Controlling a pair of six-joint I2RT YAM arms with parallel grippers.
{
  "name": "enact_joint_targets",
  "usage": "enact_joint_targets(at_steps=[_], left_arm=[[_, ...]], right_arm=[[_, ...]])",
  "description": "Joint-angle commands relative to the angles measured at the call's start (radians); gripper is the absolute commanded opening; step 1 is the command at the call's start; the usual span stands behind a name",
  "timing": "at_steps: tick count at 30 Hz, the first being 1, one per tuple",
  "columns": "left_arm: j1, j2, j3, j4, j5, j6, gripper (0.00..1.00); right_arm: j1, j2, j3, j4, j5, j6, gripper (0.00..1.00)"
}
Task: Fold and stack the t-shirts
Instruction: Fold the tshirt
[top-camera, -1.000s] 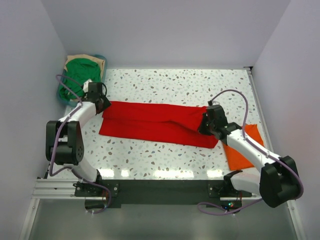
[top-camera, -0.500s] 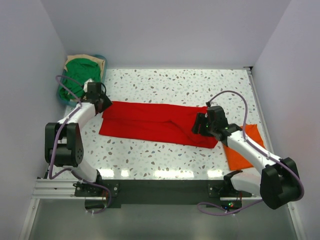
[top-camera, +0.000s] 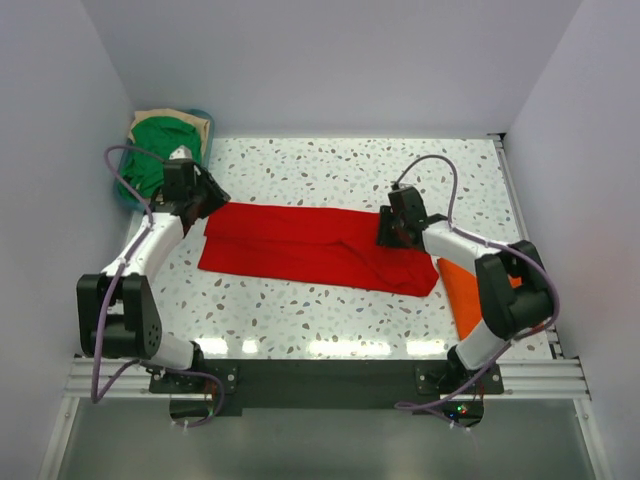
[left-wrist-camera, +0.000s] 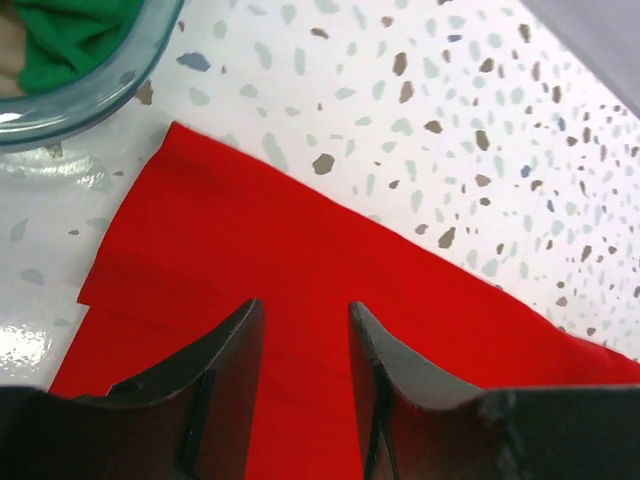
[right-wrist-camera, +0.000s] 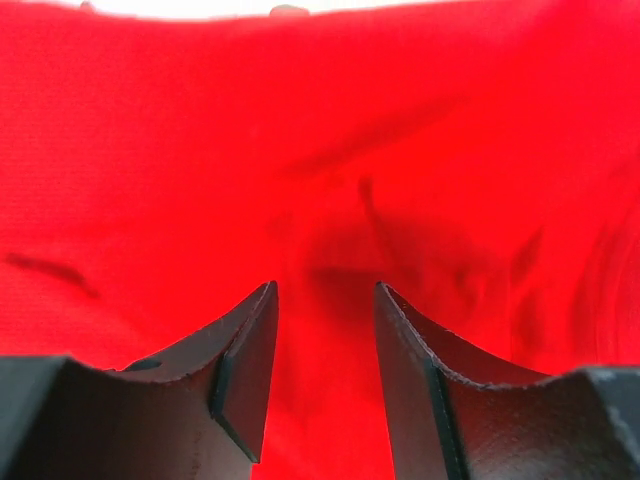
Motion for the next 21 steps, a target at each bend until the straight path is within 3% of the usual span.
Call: enact_joint_targets(at_steps=[1,13,21], left_arm=[[-0.005,-0.072,-0.009,-0.002,0.059,0.068,0.44],[-0.005,-0.135,-0.043,-0.004,0.084,0.113,0.44],[-0.005,-0.133,-0.066,0.009,0.094,0.114,0.44]], right_arm=[[-0.007,0.059,0.093,0.07,0.082,-0.037,0.46],[-0.014,0.165,0.147,0.109,0.041,-0.052,0.42],[-0.013,0.143,0.121,0.106,0.01,-0.035,0.2]])
